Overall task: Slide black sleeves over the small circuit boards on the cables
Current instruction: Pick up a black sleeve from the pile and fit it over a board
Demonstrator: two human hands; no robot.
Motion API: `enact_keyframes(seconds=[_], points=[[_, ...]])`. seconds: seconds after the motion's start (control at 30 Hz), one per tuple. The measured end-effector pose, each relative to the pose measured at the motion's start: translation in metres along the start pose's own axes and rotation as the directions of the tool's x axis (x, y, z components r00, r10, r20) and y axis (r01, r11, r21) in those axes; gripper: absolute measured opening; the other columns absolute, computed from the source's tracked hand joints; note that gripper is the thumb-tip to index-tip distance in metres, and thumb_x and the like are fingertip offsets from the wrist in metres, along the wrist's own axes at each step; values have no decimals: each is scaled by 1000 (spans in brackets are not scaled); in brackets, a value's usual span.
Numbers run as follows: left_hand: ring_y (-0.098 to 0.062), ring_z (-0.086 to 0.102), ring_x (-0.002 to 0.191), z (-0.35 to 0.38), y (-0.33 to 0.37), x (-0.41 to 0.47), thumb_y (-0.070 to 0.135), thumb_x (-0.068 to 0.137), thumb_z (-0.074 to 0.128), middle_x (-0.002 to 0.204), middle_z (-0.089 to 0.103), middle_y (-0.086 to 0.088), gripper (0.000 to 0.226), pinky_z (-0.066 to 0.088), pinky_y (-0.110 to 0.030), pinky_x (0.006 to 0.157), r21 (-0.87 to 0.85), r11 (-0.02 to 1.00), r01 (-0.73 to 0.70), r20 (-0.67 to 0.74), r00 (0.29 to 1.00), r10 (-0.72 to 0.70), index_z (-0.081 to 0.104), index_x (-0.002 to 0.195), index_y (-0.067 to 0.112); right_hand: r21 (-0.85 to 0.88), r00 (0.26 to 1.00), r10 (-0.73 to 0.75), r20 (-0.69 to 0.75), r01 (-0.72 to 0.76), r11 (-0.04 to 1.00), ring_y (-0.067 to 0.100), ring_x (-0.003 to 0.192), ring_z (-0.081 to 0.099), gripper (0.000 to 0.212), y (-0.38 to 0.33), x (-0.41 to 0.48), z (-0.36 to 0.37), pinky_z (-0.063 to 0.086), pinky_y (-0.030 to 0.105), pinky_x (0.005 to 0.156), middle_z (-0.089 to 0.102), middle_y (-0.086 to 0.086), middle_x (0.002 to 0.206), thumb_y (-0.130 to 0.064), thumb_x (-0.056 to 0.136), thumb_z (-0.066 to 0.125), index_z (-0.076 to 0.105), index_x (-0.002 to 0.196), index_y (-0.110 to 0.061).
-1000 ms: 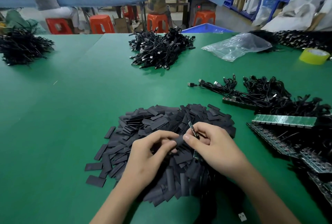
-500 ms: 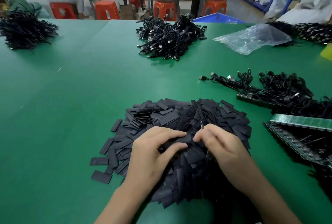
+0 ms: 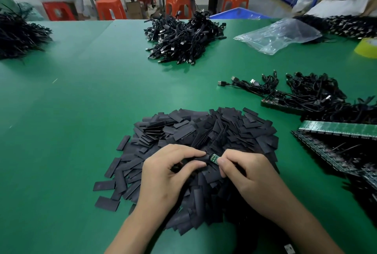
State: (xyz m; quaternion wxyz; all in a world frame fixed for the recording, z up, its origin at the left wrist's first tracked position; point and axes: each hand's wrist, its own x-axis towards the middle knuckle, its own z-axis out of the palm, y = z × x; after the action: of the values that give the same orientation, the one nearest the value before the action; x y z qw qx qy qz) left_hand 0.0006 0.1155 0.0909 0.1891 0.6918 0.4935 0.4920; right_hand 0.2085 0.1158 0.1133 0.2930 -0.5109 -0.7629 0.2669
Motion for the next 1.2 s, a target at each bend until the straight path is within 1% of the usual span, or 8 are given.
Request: enact_keyframes(seconds=[0.23,0.4,0.57,0.8,0.93,1.03,1.1,1.2], points=[[-6,70,94,1,0,-2,28,82,81,99,74,18,15,55,-24,79,52,998,-40,4,999,40,82,97,24,0,1000,-4,-1,4,1000,17,62,53,36,-2,-1,1,44,39,62,53,-11,63,-48,98,45,49,69,-28],[-6,69,97,-2,-2,-1,31,87,78,103,73,16,16,56,-28,84,105,986,-131,63,990,125,82,99,22,-36,999,-15,51,16,999,15,61,49,38,0,-2,0,38,31,59,50,-8,62,-52,96,41,46,70,-25],[-3,70,97,-5,-4,0,27,90,77,105,72,16,16,57,-26,83,87,980,-178,130,977,166,81,104,22,-70,994,-21,108,29,997,15,64,50,38,2,-3,-4,39,34,61,51,-5,64,-41,103,51,48,72,-20],[-4,69,101,-5,-8,1,28,93,75,108,72,13,16,54,-22,88,22,973,-229,237,947,217,80,107,19,-143,983,-18,183,45,989,9,71,52,34,2,-3,-6,44,35,70,54,-10,69,-46,103,47,47,72,-30],[-2,68,99,-5,-8,2,28,93,76,106,70,14,17,50,-17,88,19,972,-234,242,944,222,79,107,19,-44,987,-19,160,26,999,6,70,55,24,4,-4,-5,38,22,63,59,-13,70,-41,102,54,59,81,-31],[-3,68,97,-3,-6,1,25,91,78,104,70,16,16,50,-17,86,16,981,-193,214,959,186,79,106,19,140,994,-10,109,-6,990,7,60,49,9,6,-2,-6,36,22,57,55,-6,67,-34,99,63,58,92,-32],[-6,69,95,-2,-4,1,23,88,79,102,70,16,16,51,-18,85,0,990,-141,176,974,139,79,104,18,213,997,-18,70,3,977,11,61,51,10,7,-2,-9,40,25,59,57,-2,71,-29,98,68,58,97,-31],[-8,69,93,-4,-3,1,23,87,79,99,71,15,17,52,-20,83,-8,996,-94,150,984,94,80,103,18,186,999,-53,-4,53,981,9,71,62,18,6,-2,-10,42,13,63,65,-12,78,-17,94,73,60,91,-30]])
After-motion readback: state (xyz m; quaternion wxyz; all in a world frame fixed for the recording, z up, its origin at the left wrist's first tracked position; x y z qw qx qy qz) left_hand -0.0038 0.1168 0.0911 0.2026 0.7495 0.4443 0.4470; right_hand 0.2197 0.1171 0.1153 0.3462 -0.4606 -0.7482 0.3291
